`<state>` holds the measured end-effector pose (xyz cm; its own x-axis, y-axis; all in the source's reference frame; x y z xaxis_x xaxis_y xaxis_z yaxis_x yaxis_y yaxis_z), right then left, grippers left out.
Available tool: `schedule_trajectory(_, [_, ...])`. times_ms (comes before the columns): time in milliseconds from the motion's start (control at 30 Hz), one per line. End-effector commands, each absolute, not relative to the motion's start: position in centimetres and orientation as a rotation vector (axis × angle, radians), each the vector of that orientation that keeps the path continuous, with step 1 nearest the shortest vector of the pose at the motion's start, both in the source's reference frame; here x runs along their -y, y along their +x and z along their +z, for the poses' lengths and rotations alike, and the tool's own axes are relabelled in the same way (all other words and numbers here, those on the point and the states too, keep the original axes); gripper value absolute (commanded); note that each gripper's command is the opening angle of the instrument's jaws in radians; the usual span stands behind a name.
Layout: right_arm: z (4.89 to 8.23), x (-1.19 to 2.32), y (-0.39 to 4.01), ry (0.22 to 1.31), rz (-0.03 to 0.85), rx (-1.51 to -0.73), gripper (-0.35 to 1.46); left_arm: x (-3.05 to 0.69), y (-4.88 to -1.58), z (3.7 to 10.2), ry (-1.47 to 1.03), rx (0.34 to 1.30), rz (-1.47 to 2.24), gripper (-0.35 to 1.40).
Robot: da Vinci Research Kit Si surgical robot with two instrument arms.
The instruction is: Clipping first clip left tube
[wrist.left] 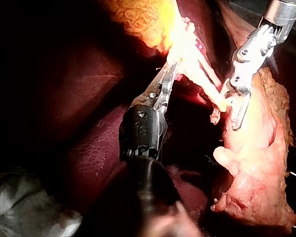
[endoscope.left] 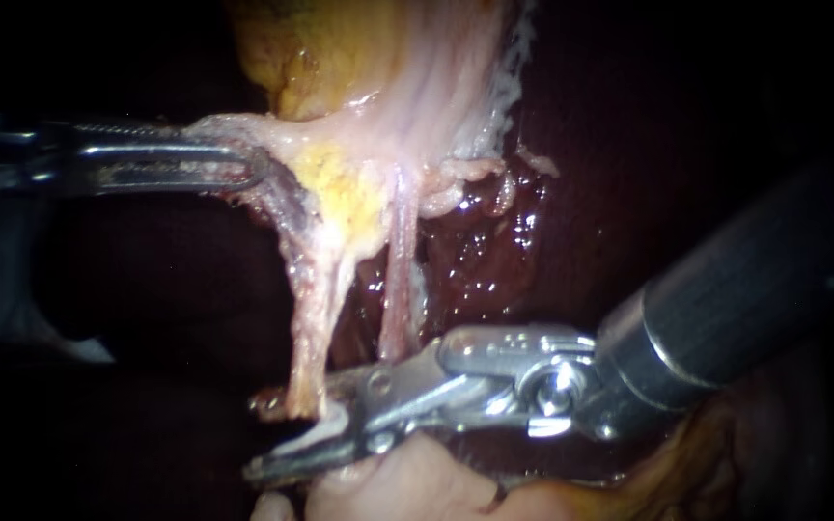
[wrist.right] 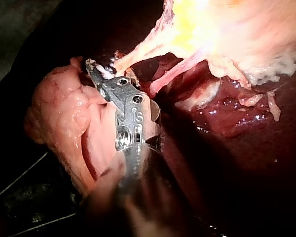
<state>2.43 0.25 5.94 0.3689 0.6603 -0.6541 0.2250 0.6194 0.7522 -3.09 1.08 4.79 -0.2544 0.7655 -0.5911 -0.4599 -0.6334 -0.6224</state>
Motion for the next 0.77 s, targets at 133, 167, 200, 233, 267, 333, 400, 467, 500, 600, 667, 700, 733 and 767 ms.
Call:
schedule_trajectory(133, [5.95,-0.27,2.42,0.922,0.374,-1.18,-0.11,-1.08,-3.09,4.79,-1.179,0.416,1.964,-0.35])
schedule_trajectory(167, [5.95,-0.28,2.41,0.929,0.384,-1.176,-0.16,-1.08,-3.09,4.79,-1.179,0.416,1.964,-0.35])
schedule_trajectory(200, [5.95,-0.29,2.41,0.944,0.404,-1.166,-0.24,-1.08,-3.09,4.79,-1.179,0.416,1.964,-0.35])
schedule_trajectory(233, [5.95,-0.29,2.4,0.958,0.423,-1.156,-0.35,-1.08,-3.09,4.79,-1.179,0.416,1.964,-0.35])
schedule_trajectory(267, [5.95,-0.29,2.39,0.972,0.442,-1.145,-0.35,-1.08,-3.09,4.79,-1.179,0.416,1.964,-0.35])
schedule_trajectory(333, [5.96,-0.29,2.38,0.983,0.456,-1.138,-0.35,-1.08,-3.09,4.79,-1.179,0.416,1.964,-0.35])
schedule_trajectory(400, [5.95,-0.29,2.37,0.978,0.46,-1.139,-0.35,-1.08,-3.09,4.79,-1.179,0.416,1.964,-0.35])
schedule_trajectory(467, [5.95,-0.28,2.36,0.979,0.459,-1.139,-0.35,-1.08,-3.09,4.79,-1.179,0.416,1.964,-0.35])
schedule_trajectory(500, [5.95,-0.27,2.35,0.979,0.458,-1.138,-0.35,-1.08,-3.09,4.79,-1.179,0.416,1.964,-0.35])
schedule_trajectory(600, [5.96,-0.27,2.34,0.977,0.456,-1.133,-0.35,-1.08,-3.09,4.79,-1.179,0.415,1.964,-0.35])
schedule_trajectory(667, [5.96,-0.27,2.34,0.977,0.457,-1.133,-0.35,-1.08,-3.09,4.79,-1.179,0.415,1.964,-0.35])
schedule_trajectory(700, [5.96,-0.28,2.34,0.977,0.457,-1.133,-0.35,-1.08,-3.09,4.79,-1.179,0.415,1.964,-0.35])
schedule_trajectory(733, [5.96,-0.28,2.34,0.977,0.457,-1.133,-0.35,-1.08,-3.09,4.79,-1.179,0.415,1.964,-0.35])
schedule_trajectory(767, [5.96,-0.28,2.34,0.977,0.457,-1.133,-0.35,-1.08,-3.09,4.79,-1.179,0.415,1.964,-0.35])
